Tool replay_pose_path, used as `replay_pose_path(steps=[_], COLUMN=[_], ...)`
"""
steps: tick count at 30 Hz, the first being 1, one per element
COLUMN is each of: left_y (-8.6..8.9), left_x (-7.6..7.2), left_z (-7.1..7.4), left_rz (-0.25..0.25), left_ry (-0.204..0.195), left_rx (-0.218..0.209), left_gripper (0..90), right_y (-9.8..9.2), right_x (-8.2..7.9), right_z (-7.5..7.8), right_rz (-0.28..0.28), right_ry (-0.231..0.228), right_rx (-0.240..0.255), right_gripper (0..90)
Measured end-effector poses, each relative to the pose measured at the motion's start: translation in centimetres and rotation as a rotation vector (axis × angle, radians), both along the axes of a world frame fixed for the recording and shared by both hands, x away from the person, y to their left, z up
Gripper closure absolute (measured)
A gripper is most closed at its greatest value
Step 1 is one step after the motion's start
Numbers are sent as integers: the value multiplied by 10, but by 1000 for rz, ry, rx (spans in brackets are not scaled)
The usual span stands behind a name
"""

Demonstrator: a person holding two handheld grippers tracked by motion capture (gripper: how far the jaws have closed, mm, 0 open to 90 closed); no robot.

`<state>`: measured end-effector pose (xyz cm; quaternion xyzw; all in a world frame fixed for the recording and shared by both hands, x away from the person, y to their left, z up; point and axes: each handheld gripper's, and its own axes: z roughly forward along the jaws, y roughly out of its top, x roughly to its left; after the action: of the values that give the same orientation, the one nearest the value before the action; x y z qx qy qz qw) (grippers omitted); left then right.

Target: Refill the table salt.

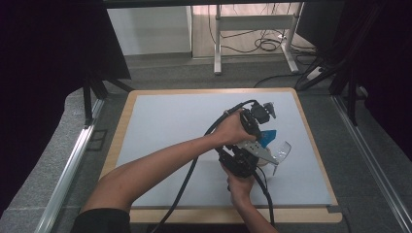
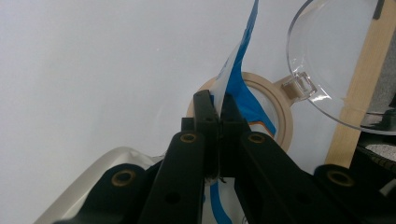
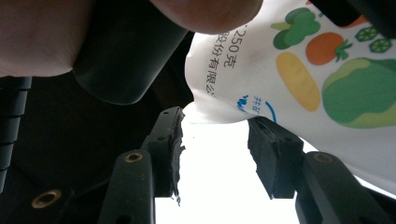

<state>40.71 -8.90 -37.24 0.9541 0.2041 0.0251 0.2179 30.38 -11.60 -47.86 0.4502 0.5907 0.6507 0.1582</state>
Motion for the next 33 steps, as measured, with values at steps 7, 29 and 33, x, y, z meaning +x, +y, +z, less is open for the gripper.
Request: replay_pose_path(steps=[7,29,33], left_y=[0,0,0], left_x=[0,1,1], left_z=[2,1,0], left_rz=[1,2,2], left_ry=[0,8,9], left_rx=[1,-7,-8], left_gripper=[900,900,900], right_y=[0,0,0], right_x=[0,0,0], right_z=[1,1,1], right_rz=[1,-2,-2], right_ry=[-6,-4,-4], right_rx=[5,0,-1], right_gripper=[552,552,552])
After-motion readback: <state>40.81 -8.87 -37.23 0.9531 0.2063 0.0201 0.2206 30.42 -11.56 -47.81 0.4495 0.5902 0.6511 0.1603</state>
